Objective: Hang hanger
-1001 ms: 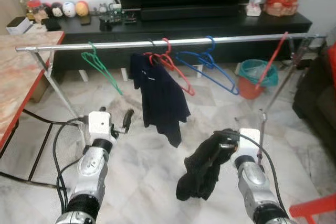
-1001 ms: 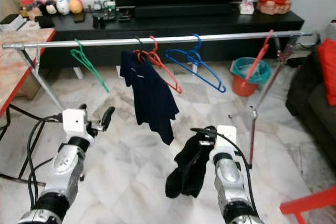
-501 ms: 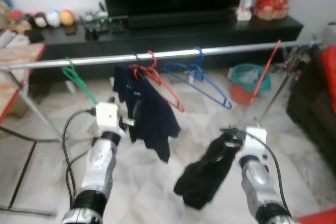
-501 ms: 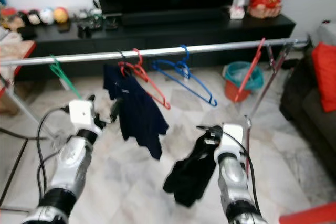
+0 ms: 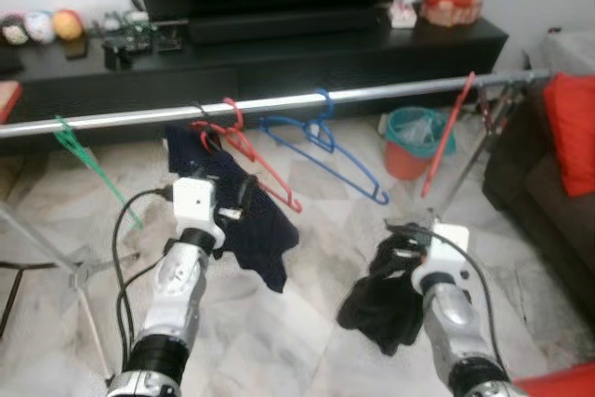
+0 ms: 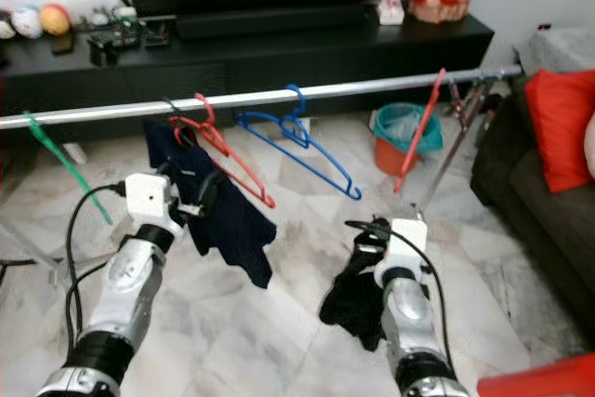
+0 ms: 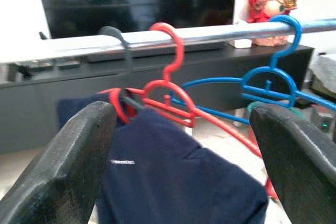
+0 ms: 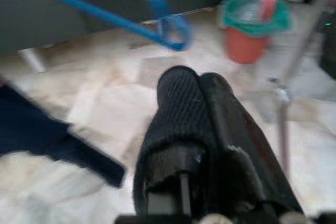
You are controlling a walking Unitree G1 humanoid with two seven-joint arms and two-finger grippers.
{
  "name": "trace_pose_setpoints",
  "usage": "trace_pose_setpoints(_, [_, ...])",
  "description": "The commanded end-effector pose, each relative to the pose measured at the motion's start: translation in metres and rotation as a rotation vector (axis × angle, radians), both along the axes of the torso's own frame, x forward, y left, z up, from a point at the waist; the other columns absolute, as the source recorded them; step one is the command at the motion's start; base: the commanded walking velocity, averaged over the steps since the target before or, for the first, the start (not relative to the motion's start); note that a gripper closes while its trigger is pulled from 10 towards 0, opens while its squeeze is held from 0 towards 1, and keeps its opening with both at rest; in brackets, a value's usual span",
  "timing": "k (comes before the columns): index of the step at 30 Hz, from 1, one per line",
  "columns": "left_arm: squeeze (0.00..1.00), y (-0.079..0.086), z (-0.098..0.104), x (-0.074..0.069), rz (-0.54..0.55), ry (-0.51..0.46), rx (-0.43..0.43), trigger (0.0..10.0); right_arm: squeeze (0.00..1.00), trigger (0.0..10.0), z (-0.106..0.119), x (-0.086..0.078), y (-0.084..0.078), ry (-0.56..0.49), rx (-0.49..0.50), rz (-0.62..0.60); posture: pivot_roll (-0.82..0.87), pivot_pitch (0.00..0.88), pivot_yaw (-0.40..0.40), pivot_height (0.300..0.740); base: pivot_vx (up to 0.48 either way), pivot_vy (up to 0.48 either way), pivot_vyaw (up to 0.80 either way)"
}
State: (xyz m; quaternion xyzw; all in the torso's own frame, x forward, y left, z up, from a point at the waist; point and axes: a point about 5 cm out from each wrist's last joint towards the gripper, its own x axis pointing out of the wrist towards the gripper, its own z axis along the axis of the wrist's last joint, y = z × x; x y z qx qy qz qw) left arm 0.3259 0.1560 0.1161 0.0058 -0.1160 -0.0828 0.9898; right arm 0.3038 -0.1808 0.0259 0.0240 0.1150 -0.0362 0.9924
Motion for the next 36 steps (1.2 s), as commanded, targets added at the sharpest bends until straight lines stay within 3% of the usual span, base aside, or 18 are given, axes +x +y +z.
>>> trace_pose_setpoints(1, [0.0, 0.0, 0.0007, -0.0006, -0.001, 0.005, 0.006, 10.0, 0.0, 10.0, 0.0056, 0.0029, -0.0021, -0.03, -0.018, 0.005, -0.06, 0.0, 0.03, 0.74, 0.0, 0.0, 0.0])
trace_pose_setpoints(7, [0.0, 0.0001, 0.0013, -0.0015, 0.001, 0.007, 0.007, 10.0, 0.0, 10.0, 0.0059, 0.0025, -0.0006, -0.038, -0.039, 0.023, -0.06, 0.0, 0.03, 0.74, 0.0, 0.0, 0.51])
trace_pose_setpoints(18, [0.0, 0.0017, 0.0013, -0.0016, 0.012, 0.011, 0.014, 10.0, 0.0, 10.0, 0.0045, 0.002, 0.0018, -0.033, -0.019, 0.026, -0.06, 0.006, 0.03, 0.74, 0.0, -0.161, 0.0])
trace_pose_setpoints(36, [0.0, 0.0049, 0.0019, -0.0017, 0.03, 0.011, 0.018, 10.0, 0.0, 10.0, 0.0029, 0.0014, 0.0049, -0.025, -0.009, 0.039, -0.06, 0.025, 0.028, 0.74, 0.0, -0.403, 0.0])
